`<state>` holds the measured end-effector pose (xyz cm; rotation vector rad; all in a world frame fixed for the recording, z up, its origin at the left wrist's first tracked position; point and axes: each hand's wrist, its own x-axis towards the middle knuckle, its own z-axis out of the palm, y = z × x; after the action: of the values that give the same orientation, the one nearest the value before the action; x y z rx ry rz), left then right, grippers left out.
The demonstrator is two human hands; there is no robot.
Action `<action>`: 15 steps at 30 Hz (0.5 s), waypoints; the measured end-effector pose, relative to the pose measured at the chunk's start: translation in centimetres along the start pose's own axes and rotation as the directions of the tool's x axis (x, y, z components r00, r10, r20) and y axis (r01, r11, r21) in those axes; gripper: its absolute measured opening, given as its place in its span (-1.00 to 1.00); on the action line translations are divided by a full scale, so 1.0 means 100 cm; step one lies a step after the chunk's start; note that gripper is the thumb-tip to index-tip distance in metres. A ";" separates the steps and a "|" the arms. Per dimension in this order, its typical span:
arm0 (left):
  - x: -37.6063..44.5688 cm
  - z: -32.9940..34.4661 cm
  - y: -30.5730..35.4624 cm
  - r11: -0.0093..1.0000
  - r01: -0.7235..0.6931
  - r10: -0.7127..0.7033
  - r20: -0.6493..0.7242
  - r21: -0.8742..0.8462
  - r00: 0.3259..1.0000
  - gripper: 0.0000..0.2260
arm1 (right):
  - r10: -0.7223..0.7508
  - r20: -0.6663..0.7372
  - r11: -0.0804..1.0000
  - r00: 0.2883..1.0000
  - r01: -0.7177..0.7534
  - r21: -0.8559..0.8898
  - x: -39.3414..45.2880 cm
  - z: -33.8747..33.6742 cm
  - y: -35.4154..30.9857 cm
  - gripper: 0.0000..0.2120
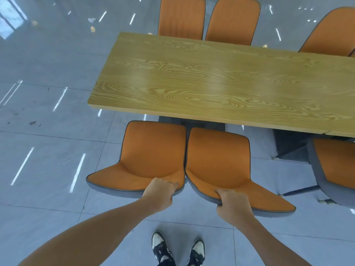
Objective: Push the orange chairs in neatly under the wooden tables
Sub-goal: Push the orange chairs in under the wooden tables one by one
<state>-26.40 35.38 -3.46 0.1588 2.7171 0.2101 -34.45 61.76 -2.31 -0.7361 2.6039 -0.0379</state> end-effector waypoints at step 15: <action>0.008 -0.003 0.018 0.998 -0.061 0.060 -0.028 -0.015 0.998 -0.88 | -0.013 -0.011 0.998 1.000 0.013 -0.061 -0.023 -0.002 0.023 -0.64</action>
<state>-27.14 37.19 -3.25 0.2355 2.7396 0.2537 -33.94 64.86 -1.53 -0.7763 2.6210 0.0332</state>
